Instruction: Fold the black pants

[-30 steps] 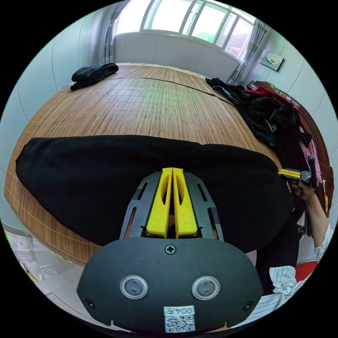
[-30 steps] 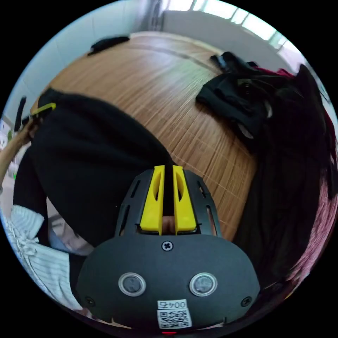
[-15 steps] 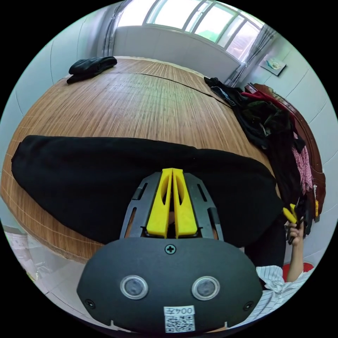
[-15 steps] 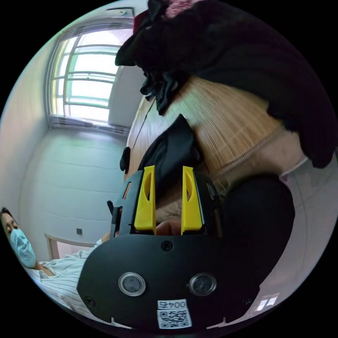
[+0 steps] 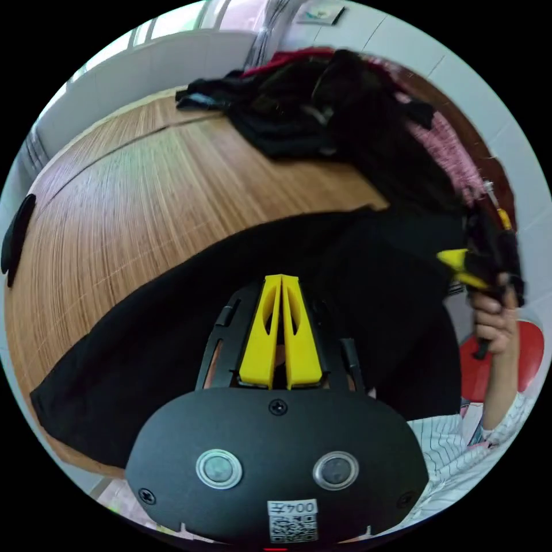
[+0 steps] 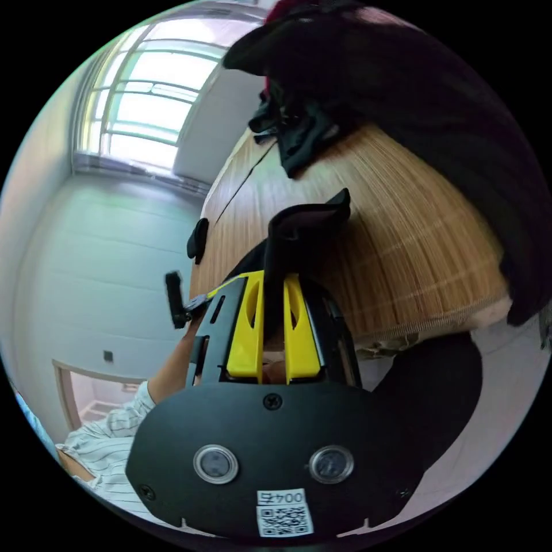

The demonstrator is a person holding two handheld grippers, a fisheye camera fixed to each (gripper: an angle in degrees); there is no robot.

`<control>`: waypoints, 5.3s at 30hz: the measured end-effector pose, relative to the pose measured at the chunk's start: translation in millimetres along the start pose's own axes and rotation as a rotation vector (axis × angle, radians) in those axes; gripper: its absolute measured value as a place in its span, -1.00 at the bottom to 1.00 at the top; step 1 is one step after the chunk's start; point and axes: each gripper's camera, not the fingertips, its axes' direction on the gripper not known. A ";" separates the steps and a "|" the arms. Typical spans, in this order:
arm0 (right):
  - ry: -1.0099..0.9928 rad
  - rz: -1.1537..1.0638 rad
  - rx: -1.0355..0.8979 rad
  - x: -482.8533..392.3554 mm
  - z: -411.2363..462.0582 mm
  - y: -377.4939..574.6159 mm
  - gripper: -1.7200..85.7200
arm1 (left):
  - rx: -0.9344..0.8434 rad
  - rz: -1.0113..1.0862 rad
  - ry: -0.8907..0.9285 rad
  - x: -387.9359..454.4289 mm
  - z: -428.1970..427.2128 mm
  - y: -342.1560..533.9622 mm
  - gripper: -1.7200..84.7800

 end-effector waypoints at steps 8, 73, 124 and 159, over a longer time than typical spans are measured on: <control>-0.040 0.108 -0.059 76.8 11.7 17.2 -0.70 | 0.103 -0.130 0.189 -45.9 9.7 2.6 -0.95; 0.645 -0.855 -0.071 -426.4 281.7 115.1 -0.80 | 0.380 -0.453 0.003 -122.7 69.7 277.2 -0.95; 0.654 -0.673 -0.299 -410.8 409.2 41.9 -0.87 | 0.319 0.092 0.136 -124.1 153.3 391.5 -0.91; 0.623 -0.849 -0.039 -457.6 407.5 73.1 -0.87 | 0.353 -0.540 -0.256 -270.4 -47.3 257.1 -0.95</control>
